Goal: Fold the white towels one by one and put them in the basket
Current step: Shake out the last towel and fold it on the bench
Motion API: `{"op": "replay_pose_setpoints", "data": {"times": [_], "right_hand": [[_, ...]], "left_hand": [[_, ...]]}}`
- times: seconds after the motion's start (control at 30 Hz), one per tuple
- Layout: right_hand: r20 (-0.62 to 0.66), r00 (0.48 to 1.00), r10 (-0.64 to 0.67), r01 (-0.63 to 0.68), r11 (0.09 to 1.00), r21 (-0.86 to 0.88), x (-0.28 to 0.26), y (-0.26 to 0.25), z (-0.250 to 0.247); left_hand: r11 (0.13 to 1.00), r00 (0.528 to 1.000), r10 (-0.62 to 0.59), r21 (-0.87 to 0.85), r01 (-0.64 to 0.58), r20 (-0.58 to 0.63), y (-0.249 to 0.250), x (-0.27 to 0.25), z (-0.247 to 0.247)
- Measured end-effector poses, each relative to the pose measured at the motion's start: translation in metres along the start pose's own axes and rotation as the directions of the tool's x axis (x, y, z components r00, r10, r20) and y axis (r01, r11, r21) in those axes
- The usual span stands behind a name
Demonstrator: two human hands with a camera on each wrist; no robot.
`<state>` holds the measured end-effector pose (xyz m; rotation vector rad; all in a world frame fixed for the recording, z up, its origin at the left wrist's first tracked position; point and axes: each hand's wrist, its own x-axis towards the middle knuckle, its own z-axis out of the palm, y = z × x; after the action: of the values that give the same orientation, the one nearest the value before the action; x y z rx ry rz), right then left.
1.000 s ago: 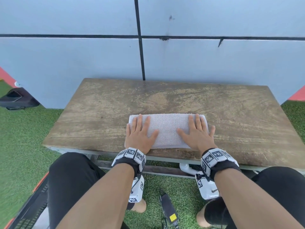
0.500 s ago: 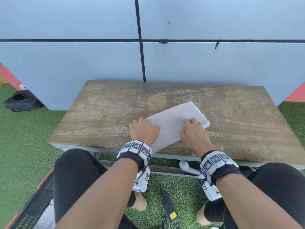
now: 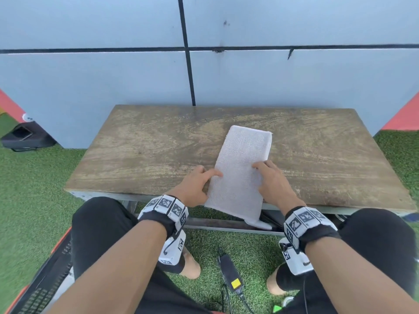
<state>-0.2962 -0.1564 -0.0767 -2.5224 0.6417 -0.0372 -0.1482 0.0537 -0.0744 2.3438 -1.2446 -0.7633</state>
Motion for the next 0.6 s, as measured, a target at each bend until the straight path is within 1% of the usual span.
{"op": "replay_pose_setpoints", "data": {"times": [0.07,0.1,0.17,0.27,0.33,0.4,0.43,0.5,0.53,0.6], "right_hand": [[0.034,0.999,-0.026,0.025,0.999,0.042,-0.003,0.003,-0.002],[0.053,0.998,-0.045,0.042,0.998,0.055,-0.005,0.004,-0.003],[0.085,0.994,-0.070,0.065,0.996,0.059,-0.008,0.007,-0.003],[0.116,0.992,-0.056,0.051,0.998,0.047,-0.011,0.012,-0.001],[0.145,0.988,-0.060,0.057,0.998,0.023,-0.013,0.015,-0.002],[0.198,0.978,-0.067,0.069,0.998,-0.006,-0.017,0.016,-0.004],[0.230,0.971,-0.061,0.065,0.998,-0.011,-0.020,0.015,-0.006],[0.278,0.959,-0.045,0.052,0.998,-0.018,-0.025,0.010,-0.011],[0.292,0.955,-0.050,0.062,0.998,-0.031,-0.027,0.008,-0.013],[0.289,0.953,-0.088,0.116,0.990,-0.082,-0.026,0.004,-0.013]], "left_hand": [[0.994,0.998,0.008,0.105,-0.014,0.061,0.000,0.001,-0.001],[0.989,0.998,0.016,0.146,-0.025,0.064,-0.001,0.001,0.000],[0.983,0.998,0.053,0.173,-0.055,0.014,-0.005,0.002,0.006],[0.988,0.988,0.131,0.095,-0.123,-0.079,-0.011,0.005,0.012],[0.988,0.984,0.152,0.055,-0.147,-0.097,-0.006,0.005,0.006],[0.990,0.985,0.140,0.001,-0.141,-0.096,0.002,0.006,-0.003],[0.990,0.984,0.135,-0.032,-0.139,-0.114,0.006,0.007,-0.006],[0.984,0.971,0.135,-0.092,-0.155,-0.196,0.012,0.010,-0.009],[0.978,0.961,0.115,-0.140,-0.154,-0.250,0.016,0.010,-0.009],[0.951,0.936,0.029,-0.280,-0.134,-0.351,0.021,0.013,-0.006]]}}
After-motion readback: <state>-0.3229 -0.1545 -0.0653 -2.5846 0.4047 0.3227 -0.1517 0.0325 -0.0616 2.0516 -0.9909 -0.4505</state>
